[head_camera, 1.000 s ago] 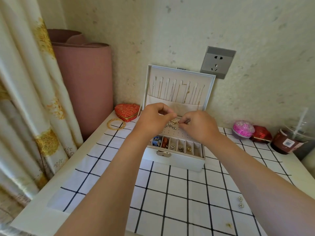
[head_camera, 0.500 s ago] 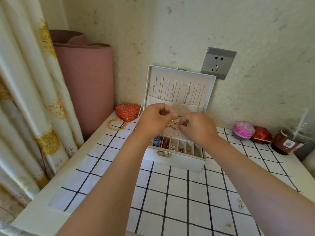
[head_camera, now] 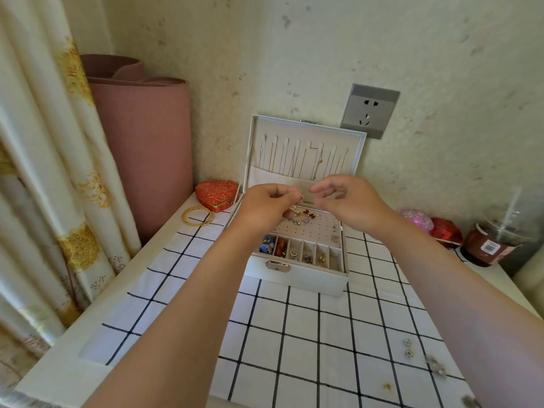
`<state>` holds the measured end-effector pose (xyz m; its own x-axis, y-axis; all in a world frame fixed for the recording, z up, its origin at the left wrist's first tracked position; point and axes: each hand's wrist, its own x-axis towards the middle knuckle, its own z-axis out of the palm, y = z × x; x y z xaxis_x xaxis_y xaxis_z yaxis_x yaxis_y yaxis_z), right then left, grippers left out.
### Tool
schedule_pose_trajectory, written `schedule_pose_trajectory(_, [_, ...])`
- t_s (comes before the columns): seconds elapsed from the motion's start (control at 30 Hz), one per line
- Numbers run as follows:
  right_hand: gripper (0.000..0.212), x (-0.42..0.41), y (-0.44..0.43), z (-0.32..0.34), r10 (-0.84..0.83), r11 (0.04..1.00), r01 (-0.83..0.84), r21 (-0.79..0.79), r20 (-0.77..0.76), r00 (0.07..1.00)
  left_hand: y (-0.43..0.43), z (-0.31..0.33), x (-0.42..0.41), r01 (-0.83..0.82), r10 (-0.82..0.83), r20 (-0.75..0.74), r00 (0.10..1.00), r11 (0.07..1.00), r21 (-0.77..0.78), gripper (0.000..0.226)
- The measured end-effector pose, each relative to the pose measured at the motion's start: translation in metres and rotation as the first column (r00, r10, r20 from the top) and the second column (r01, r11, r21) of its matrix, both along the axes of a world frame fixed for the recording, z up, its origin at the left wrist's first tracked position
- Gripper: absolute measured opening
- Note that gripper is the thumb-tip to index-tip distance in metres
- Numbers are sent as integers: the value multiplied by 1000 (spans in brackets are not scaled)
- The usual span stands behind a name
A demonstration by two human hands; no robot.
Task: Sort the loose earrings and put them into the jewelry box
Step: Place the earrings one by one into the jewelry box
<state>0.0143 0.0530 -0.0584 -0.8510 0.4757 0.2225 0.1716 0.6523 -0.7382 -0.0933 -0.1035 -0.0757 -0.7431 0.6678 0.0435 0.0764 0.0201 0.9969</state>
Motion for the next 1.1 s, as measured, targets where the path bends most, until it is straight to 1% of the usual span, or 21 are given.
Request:
schedule_pose_trajectory(0.07, [25, 4, -8, 7, 72, 991, -72, -115, -10, 997, 2, 1, 6, 13, -14, 61, 998, 1000, 17, 5])
schedule_pose_trajectory(0.1, [25, 5, -11, 8, 91, 986, -93, -136, -23, 996, 3, 1, 8, 18, -20, 84, 996, 1000, 22, 6])
schedule_pose_trajectory(0.27, [23, 6, -13, 5, 25, 990, -44, -131, -141, 990, 5, 5, 17, 20, -26, 137, 990, 999, 46, 12])
schedule_pose_trajectory(0.43, [14, 8, -9, 1, 32, 988, -62, -138, -207, 978, 7, 4, 17, 16, -18, 93, 996, 1000, 21, 16])
schedule_pose_trajectory(0.63, [15, 7, -8, -1, 14, 983, -44, -176, -170, 985, 10, -2, 14, -5, 5, 37, 999, 1000, 16, 16])
schedule_pose_trajectory(0.7, [10, 5, -7, -2, -3, 984, -28, -174, -177, 984, 12, -5, 11, 2, -2, -30, 1000, 1000, -1, 17])
schedule_pose_trajectory(0.73, [10, 4, -5, -5, -23, 987, -6, -163, -176, 984, 13, -8, 9, -3, 0, -105, 995, 1000, -27, 18])
schedule_pose_trajectory(0.77, [11, 3, -2, -8, -53, 991, 31, -134, -163, 985, 14, -12, 7, -17, -1, -226, 974, 997, -78, 20])
schedule_pose_trajectory(0.8, [14, 2, 1, -12, -86, 994, 76, -80, -134, 987, 15, -17, 4, -53, -18, -394, 919, 984, -168, 22])
schedule_pose_trajectory(0.83, [16, 1, 4, -18, -117, 993, 117, -7, -88, 989, 16, -22, 1, -111, -59, -566, 822, 959, -262, 24])
schedule_pose_trajectory(0.87, [16, 0, 7, -24, -142, 987, 144, 68, -34, 989, 15, -28, 0, -166, -115, -692, 712, 931, -326, 27])
schedule_pose_trajectory(0.9, [14, 0, 8, -30, -159, 978, 156, 136, 15, 987, 15, -32, -1, -194, -167, -762, 626, 913, -359, 30])
schedule_pose_trajectory(0.93, [12, 0, 8, -35, -175, 968, 162, 193, 56, 983, 15, -36, -1, -198, -207, -793, 573, 904, -379, 32])
schedule_pose_trajectory(0.97, [9, -1, 7, -38, -190, 957, 166, 238, 83, 978, 15, -40, -1, -192, -233, -806, 544, 901, -390, 35])
schedule_pose_trajectory(1.03, [7, -2, 5, -41, -207, 947, 175, 271, 96, 974, 16, -44, -1, -184, -269, -814, 514, 893, -411, 37])
schedule_pose_trajectory(1.1, [7, -4, 4, -43, -195, 950, 166, 264, 86, 977, 17, -47, -2, -180, -294, -815, 499, 885, -429, 37])
